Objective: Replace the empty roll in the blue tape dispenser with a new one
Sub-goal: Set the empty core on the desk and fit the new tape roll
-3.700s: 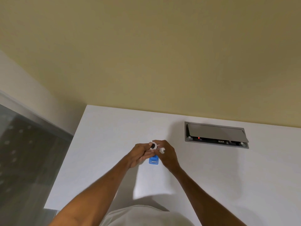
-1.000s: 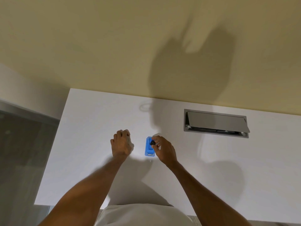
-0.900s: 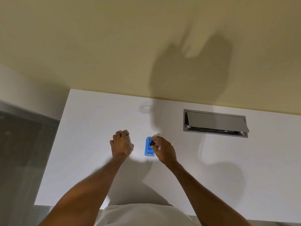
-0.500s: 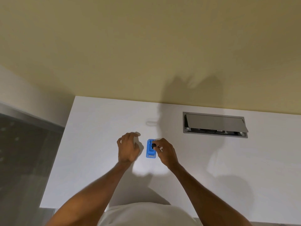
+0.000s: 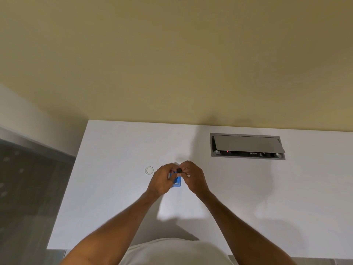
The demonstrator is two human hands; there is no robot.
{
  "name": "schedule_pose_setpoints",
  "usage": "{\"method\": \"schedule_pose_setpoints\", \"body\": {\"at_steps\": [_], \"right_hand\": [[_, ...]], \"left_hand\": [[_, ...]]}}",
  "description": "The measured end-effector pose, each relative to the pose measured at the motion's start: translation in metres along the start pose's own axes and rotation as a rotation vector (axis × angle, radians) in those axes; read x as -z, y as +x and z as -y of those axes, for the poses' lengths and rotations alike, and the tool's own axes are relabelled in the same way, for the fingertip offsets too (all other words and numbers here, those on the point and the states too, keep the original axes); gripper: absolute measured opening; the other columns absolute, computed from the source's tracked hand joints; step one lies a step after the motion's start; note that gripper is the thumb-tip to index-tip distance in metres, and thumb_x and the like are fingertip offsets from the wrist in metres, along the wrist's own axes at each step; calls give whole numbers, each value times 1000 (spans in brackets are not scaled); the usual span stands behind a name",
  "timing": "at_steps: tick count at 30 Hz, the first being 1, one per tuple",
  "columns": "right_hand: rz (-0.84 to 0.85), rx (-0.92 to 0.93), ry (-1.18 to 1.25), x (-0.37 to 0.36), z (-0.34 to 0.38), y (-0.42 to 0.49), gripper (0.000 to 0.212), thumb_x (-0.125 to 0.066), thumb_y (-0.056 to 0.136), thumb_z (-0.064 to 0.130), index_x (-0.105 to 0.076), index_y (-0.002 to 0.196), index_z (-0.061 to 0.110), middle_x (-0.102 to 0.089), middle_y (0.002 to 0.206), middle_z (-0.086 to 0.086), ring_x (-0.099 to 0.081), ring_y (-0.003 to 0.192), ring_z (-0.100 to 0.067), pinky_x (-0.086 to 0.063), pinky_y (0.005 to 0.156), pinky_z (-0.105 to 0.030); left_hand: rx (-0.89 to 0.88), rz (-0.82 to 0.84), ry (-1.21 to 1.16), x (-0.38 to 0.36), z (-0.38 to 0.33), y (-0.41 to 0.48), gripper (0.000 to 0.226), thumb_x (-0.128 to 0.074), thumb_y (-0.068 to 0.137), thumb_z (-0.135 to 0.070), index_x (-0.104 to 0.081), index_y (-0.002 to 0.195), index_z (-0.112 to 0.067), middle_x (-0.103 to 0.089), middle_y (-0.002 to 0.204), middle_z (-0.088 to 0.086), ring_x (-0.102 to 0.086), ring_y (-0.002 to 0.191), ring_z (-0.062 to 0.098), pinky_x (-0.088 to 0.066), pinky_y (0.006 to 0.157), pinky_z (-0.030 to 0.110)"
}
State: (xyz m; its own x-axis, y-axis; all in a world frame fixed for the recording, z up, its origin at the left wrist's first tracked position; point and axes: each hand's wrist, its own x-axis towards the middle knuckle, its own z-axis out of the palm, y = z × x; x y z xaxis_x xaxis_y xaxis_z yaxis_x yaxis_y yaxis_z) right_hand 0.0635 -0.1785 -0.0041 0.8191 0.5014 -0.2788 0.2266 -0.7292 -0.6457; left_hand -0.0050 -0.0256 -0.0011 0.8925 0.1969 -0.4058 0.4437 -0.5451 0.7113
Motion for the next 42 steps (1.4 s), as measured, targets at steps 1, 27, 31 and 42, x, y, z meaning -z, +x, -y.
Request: {"method": "schedule_pose_setpoints", "body": {"at_steps": [1, 27, 31, 42], "right_hand": [[3, 1, 0, 0, 0, 0, 21, -62, 102, 16, -70, 116, 3, -73, 113, -10, -69, 103, -24, -57, 95, -39], [141, -264, -332, 3, -57, -1, 73, -75, 92, 18, -36, 154, 24, -42, 155, -2, -52, 139, -23, -54, 110, -38], [158, -221, -439, 3, -57, 1, 69, -73, 93, 23, -35, 151, 24, -38, 155, -3, -49, 139, -23, -56, 106, -36], [134, -212, -389, 1, -53, 4, 53, -73, 95, 27, -45, 140, 21, -49, 142, -3, -55, 127, -20, -60, 99, -34]], "left_hand": [[7, 1, -1, 0, -1, 0, 20, -63, 104, -20, -69, 122, -16, -75, 121, 1, -69, 113, 25, -56, 103, 43], [52, 65, 81, 0, -6, 28, 22, -61, 107, -25, -65, 127, -16, -77, 126, 4, -75, 116, 26, -62, 101, 44], [42, 72, 109, 1, -4, 28, 22, -61, 107, -25, -65, 126, -17, -77, 125, 3, -75, 116, 26, -61, 101, 43], [40, 18, 95, 18, 2, 21, 17, -59, 106, -22, -67, 121, -17, -78, 120, -2, -74, 108, 22, -60, 98, 39]]}}
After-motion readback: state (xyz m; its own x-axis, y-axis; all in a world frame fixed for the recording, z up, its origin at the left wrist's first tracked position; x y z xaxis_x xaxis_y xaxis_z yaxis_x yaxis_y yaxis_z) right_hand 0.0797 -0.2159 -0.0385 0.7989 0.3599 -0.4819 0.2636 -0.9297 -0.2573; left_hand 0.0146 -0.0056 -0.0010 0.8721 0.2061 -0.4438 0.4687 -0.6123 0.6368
